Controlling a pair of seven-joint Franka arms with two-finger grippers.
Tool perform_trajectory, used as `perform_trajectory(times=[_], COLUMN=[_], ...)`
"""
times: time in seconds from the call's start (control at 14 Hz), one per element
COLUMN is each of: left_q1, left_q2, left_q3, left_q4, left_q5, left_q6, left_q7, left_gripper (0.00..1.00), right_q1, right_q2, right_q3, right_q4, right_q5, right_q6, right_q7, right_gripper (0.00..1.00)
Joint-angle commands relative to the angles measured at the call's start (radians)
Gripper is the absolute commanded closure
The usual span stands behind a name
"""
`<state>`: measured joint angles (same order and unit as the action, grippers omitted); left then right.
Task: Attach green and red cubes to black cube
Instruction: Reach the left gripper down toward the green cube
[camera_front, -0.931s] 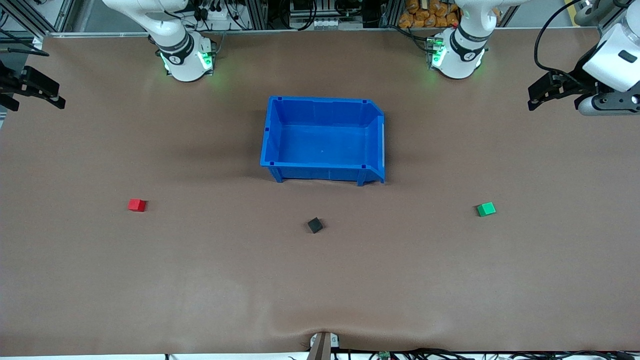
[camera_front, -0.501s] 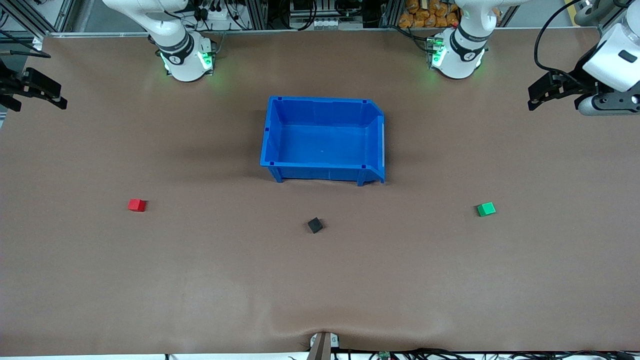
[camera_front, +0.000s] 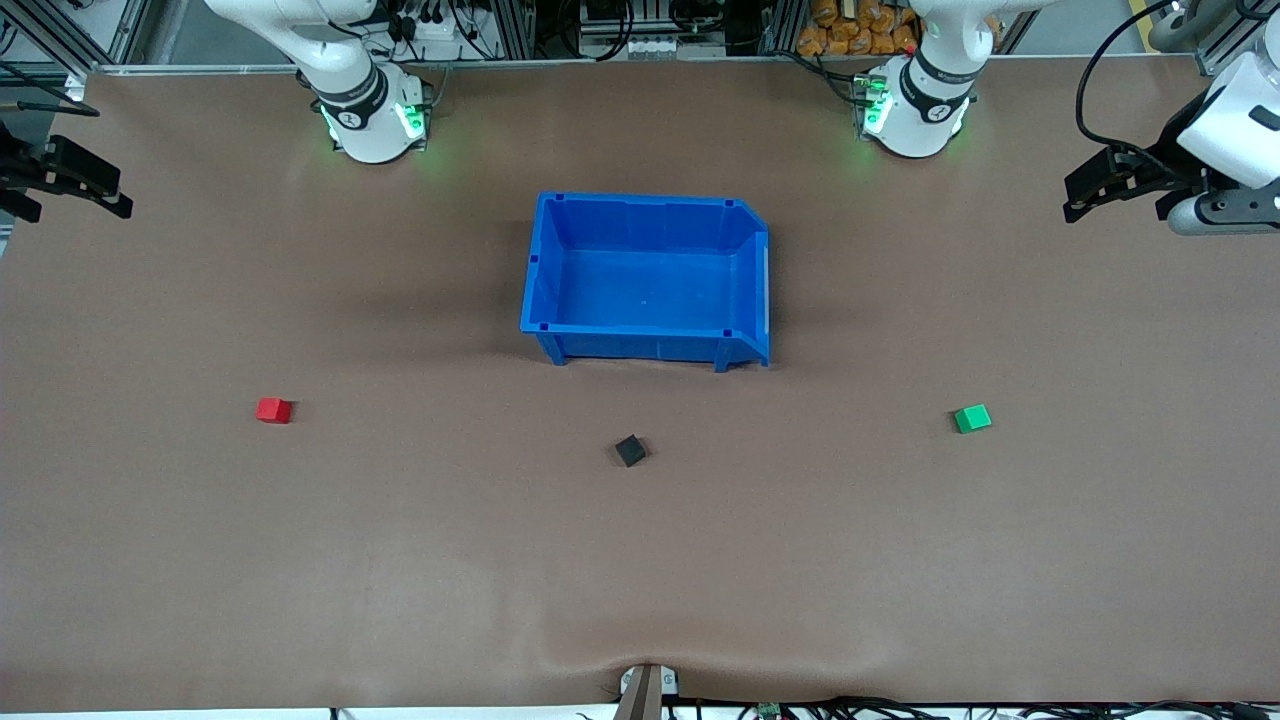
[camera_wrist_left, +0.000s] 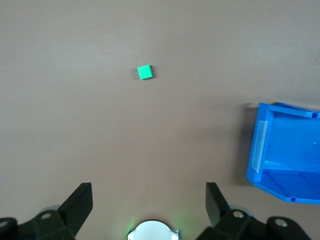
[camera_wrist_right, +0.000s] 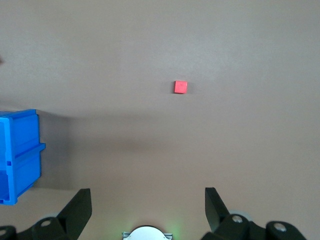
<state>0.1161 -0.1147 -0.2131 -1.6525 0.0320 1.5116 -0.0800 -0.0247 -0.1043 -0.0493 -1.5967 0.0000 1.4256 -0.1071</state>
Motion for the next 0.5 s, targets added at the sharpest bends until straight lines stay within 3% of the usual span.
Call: perform_trajectory(times=[0.0, 0.43], left_q1=[0.016, 0.011], left_q2=[0.023, 0.099], left_q3=[-0.011, -0.008], left_q4=[0.008, 0.016], left_q5=[-0.003, -0.001], left_q6=[-0.011, -0.011], left_q7=[0.017, -0.006], left_gripper=[0.00, 0.00], right_q1=[-0.020, -0.037], right_q2=[-0.009, 0.006], right_q3=[0.006, 0.006], right_q4=[-0.012, -0.012], right_q5=[0.012, 0.012], right_q6=[-0.002, -0.011], right_q7=[-0.002, -0.002], right_gripper=[0.00, 0.00])
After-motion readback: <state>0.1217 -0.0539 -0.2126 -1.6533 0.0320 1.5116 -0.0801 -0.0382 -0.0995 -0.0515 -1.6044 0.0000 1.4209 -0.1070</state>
